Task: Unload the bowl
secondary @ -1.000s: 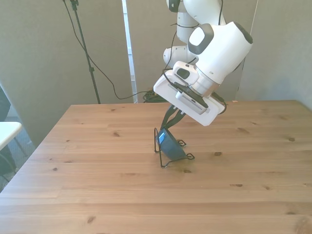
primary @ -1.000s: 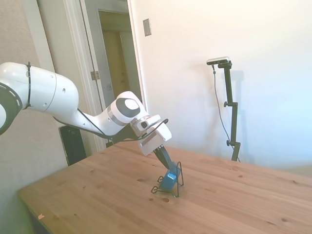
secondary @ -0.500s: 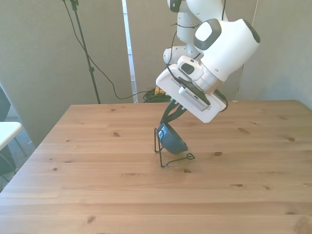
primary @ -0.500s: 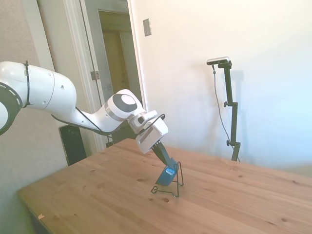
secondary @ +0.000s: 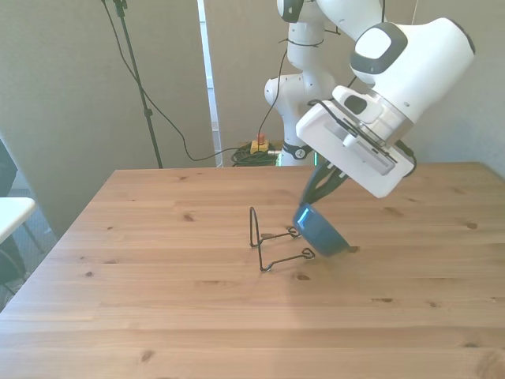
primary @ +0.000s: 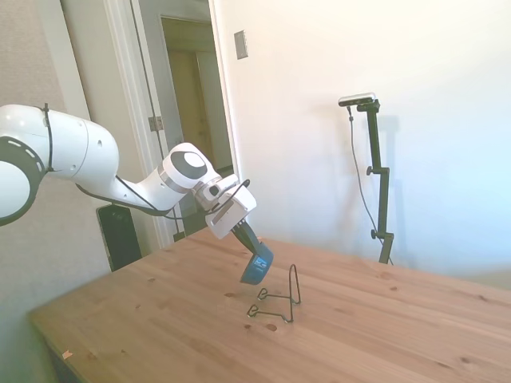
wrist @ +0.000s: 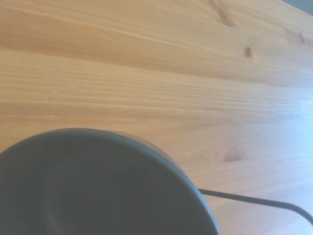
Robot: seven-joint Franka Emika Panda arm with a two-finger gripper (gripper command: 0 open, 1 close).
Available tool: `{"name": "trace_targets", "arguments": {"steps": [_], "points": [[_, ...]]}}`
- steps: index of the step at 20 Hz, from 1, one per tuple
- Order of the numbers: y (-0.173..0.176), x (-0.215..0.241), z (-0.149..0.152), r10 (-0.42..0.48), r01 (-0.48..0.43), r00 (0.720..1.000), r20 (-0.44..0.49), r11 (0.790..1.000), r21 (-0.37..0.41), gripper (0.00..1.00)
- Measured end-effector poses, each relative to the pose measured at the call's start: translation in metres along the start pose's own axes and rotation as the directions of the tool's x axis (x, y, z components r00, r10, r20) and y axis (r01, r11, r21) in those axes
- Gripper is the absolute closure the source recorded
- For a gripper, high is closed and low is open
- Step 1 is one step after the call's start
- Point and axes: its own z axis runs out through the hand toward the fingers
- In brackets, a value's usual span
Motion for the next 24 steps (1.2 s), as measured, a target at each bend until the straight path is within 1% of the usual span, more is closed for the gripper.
{"name": "trace_targets", "arguments": {"steps": [5,8,10,14,17,22,24], "points": [[-0.022,-0.02,-0.012,0.007,-0.013,0.999,0.05,0.993,0.115,1.0],[-0.029,-0.036,-0.023,0.003,-0.018,0.996,0.09,0.984,0.177,1.0],[-0.028,-0.05,-0.03,0.003,-0.035,0.99,0.14,0.973,0.227,1.0],[-0.011,-0.073,-0.042,-0.006,-0.068,0.974,0.227,0.947,0.315,1.0],[0.007,-0.082,-0.046,-0.029,-0.081,0.956,0.29,0.929,0.362,1.0],[0.038,-0.09,-0.033,-0.057,-0.126,0.914,0.402,0.901,0.415,1.0],[0.048,-0.089,-0.026,-0.058,-0.154,0.899,0.434,0.886,0.437,1.0]]}}
